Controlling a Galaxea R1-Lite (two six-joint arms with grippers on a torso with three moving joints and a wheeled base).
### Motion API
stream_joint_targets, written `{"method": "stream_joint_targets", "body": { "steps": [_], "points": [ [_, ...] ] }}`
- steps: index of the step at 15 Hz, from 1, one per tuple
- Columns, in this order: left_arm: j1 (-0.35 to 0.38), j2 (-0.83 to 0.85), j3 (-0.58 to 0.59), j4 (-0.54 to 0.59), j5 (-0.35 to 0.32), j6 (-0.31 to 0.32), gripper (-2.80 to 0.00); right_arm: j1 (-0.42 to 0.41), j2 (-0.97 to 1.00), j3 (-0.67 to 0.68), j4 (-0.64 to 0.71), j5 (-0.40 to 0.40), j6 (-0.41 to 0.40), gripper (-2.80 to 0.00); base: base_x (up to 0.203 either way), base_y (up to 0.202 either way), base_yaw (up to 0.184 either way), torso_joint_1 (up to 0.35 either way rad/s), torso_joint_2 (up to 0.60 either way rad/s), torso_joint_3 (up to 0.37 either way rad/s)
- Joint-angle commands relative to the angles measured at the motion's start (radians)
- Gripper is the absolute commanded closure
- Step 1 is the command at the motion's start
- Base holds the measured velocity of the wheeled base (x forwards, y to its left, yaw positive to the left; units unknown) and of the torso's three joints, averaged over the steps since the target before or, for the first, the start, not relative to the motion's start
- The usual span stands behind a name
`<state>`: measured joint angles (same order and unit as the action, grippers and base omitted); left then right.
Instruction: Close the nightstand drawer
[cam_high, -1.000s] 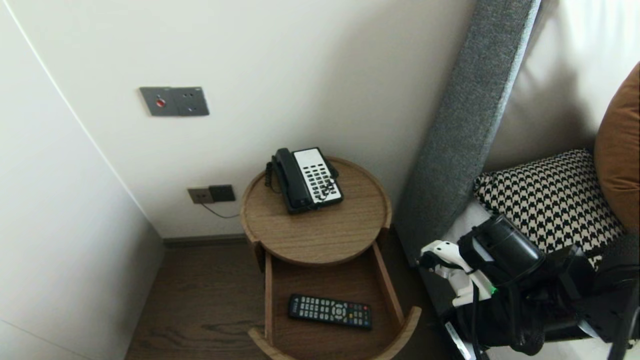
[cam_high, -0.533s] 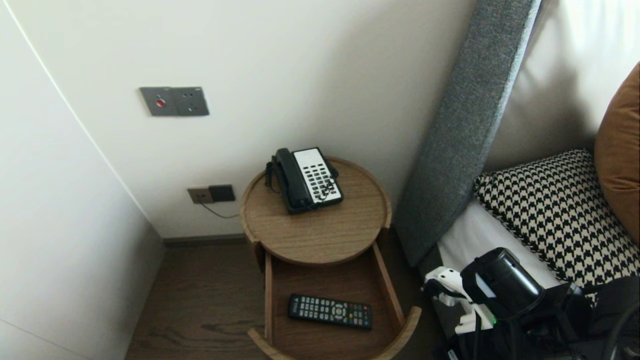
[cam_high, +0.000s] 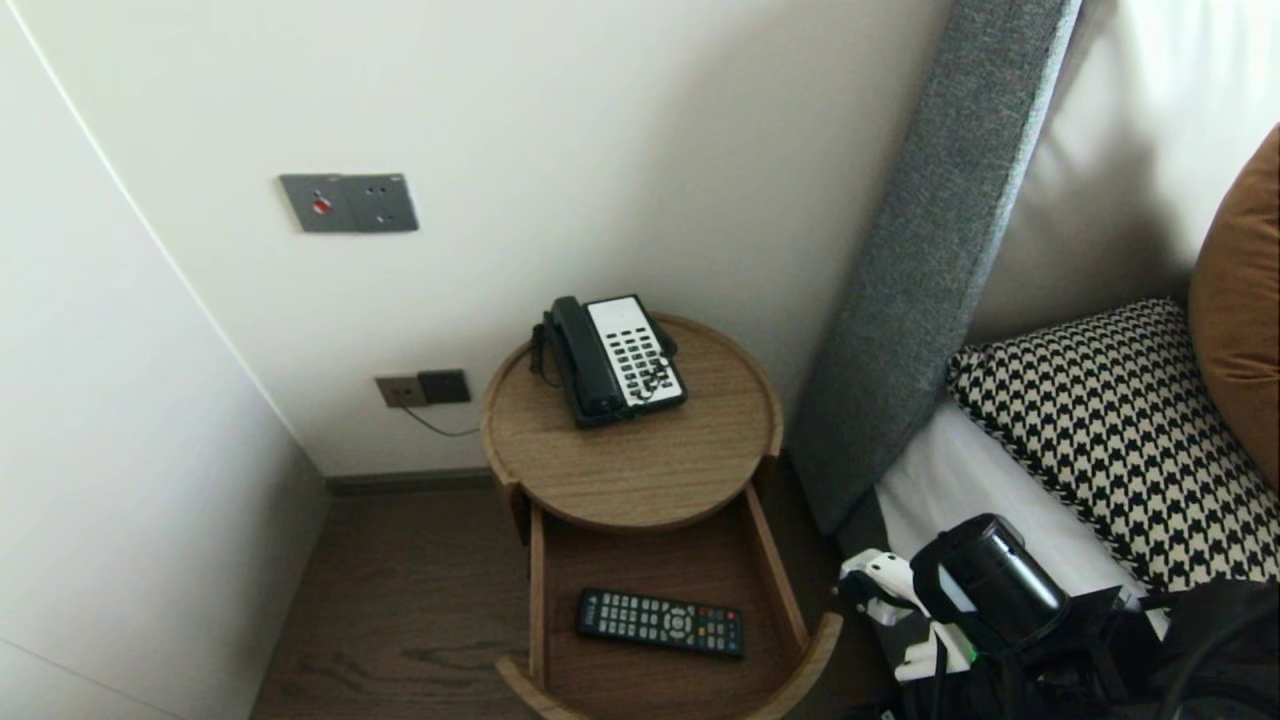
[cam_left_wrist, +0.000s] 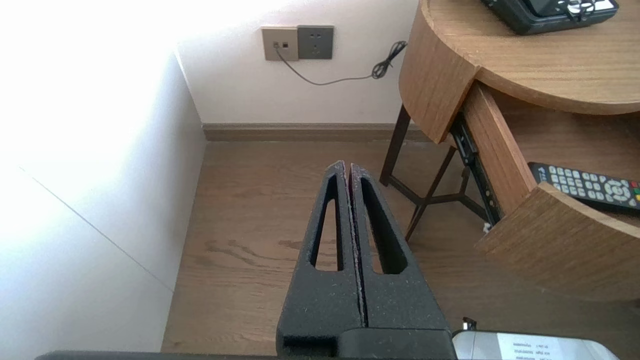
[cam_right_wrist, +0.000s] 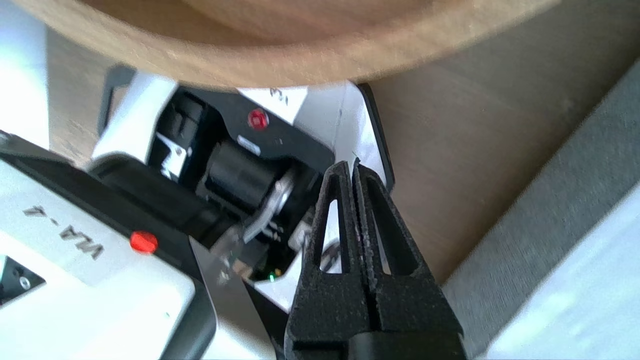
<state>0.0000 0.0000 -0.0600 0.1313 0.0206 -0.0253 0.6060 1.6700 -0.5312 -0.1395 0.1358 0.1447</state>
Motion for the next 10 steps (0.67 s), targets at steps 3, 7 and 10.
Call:
{"method": "stream_joint_targets", "body": {
  "steps": [3, 7, 10],
  "points": [
    [0.002, 0.0, 0.0, 0.001, 0.001, -0.001, 0.0, 0.001, 0.059, 0.012, -0.063, 0.004, 0.001, 0.0, 0.0, 0.0, 0.0, 0.0, 0.0, 0.0],
    [0.0, 0.0, 0.0, 0.001, 0.001, -0.001, 0.0, 0.0, 0.106, 0.009, -0.085, 0.02, 0.0, 0.0, 0.0, 0.0, 0.0, 0.0, 0.0, 0.0],
    [0.001, 0.0, -0.001, 0.001, 0.001, -0.001, 0.0, 0.0, 0.142, 0.002, -0.109, 0.028, 0.0, 0.0, 0.0, 0.0, 0.0, 0.0, 0.0, 0.0]
  ]
}}
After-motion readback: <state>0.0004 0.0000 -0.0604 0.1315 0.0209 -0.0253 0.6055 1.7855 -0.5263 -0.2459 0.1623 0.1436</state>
